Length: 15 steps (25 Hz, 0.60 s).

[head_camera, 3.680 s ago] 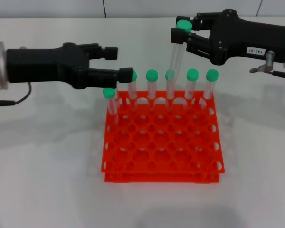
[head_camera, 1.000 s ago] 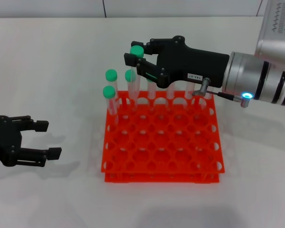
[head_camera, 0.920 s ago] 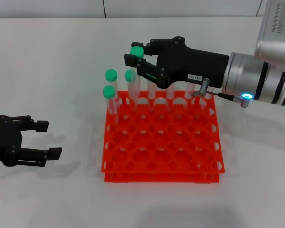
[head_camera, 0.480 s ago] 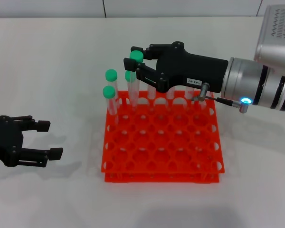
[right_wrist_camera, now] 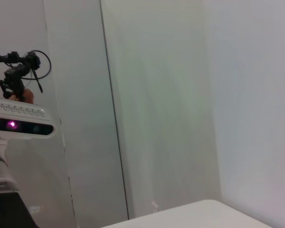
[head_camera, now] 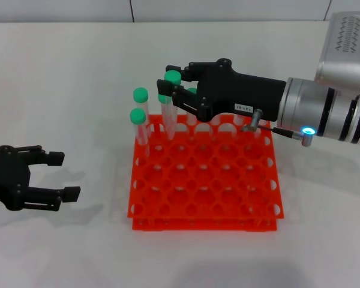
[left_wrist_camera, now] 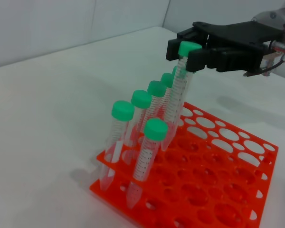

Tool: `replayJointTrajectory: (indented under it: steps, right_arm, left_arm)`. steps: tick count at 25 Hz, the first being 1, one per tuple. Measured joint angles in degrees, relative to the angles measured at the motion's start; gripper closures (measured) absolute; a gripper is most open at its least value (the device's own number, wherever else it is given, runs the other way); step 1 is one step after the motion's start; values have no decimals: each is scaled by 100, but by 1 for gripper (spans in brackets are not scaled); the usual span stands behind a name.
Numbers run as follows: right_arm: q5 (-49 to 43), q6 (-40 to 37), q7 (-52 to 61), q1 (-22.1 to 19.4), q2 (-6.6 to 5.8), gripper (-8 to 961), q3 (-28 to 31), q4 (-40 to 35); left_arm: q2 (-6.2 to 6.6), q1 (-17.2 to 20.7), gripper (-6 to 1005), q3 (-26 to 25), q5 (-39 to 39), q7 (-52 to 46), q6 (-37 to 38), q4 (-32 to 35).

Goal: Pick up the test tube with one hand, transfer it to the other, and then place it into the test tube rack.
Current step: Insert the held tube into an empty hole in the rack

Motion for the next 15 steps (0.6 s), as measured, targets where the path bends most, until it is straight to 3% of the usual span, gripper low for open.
replayJointTrajectory:
  steps: [15]
  right_arm:
    - [283, 153, -273, 4, 0, 668, -205, 80]
  left_arm:
    - [-10, 0, 105, 0, -6, 0, -19, 0]
